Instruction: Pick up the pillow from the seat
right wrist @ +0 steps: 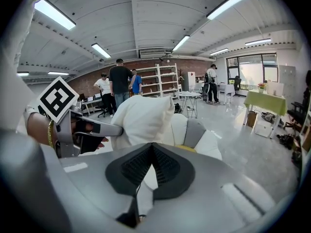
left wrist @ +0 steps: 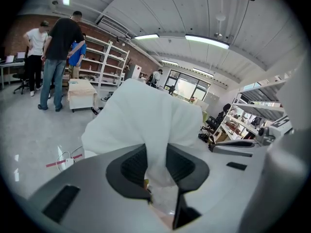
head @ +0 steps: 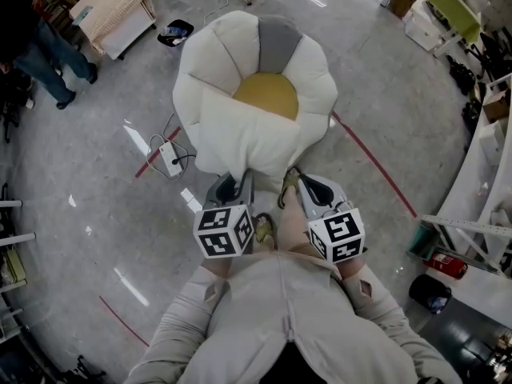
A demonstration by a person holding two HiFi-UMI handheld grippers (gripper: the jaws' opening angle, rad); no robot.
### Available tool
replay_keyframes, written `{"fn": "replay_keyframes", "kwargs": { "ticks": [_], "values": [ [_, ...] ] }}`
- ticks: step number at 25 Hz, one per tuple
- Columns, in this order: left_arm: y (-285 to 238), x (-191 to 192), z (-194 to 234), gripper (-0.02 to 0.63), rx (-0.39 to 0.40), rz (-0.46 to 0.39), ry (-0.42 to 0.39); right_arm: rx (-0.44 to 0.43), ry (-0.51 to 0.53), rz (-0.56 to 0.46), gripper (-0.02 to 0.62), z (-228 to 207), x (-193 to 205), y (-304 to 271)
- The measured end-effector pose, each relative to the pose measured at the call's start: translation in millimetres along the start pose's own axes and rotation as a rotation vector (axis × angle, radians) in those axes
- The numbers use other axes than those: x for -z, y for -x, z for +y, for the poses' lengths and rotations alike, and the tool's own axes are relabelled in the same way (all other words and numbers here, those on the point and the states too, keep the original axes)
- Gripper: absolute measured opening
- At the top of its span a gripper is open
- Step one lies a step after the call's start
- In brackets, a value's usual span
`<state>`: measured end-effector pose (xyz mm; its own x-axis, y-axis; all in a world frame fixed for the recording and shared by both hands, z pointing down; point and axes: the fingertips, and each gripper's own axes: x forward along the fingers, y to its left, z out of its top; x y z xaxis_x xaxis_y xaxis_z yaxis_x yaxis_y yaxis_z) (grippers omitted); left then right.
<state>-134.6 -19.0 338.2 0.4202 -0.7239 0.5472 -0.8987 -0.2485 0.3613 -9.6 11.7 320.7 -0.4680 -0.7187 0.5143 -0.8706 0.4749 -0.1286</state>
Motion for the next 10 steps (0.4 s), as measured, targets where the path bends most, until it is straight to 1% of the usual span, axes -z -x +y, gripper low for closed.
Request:
{"fn": "replay_keyframes", "kwargs": {
  "ticks": [10],
  "values": [
    [-5, -3, -13, 0.1, 0.0, -0.01, -0.003, -0.002, 0.021, -0.009, 0.0, -13, -2, 8]
  ]
}}
